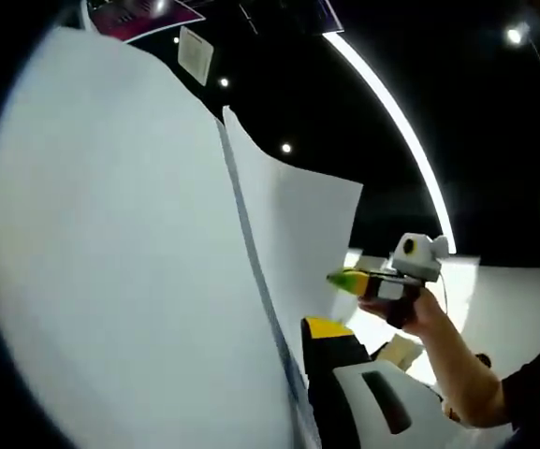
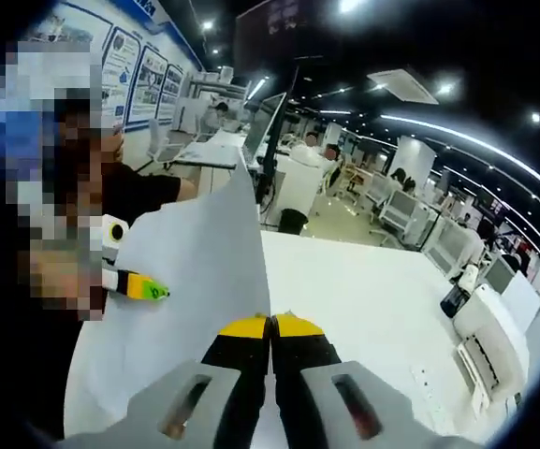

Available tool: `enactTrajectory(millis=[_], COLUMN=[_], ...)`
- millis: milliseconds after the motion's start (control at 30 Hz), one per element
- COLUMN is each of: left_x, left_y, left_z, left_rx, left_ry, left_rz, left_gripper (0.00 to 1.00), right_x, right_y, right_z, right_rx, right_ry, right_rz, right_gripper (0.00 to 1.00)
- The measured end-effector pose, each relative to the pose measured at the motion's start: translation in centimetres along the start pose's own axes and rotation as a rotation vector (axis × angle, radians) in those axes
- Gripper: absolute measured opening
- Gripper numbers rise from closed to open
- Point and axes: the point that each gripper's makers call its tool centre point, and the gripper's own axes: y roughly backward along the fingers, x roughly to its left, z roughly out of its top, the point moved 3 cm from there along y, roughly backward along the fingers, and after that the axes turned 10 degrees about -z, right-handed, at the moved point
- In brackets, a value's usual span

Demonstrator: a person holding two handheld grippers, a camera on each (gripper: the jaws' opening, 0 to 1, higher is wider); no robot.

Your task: Organize the stack of printing papers by aligning and flattening the scattered papers on the table

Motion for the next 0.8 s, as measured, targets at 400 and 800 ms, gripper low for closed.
enactTrajectory(millis=[400,800], left_x=[-0.1,-0.1], left_y=[0.0,-0.1], left_z=[0.0,0.1], left_rx=[0.001,-0.004], left_ry=[-0.001,0.006], left_rz=[-0.001,-0.010], left_gripper=[0.14,0.16], right_x=[1.2,2.3], right_y=[-0.3,-0.4], right_z=[-0.4,-0.3], right_rx=[0.019,0.013], right_ry=[-0.007,-0.026], right_rz=[0.034,0.078], right_gripper=[0.00,0.00])
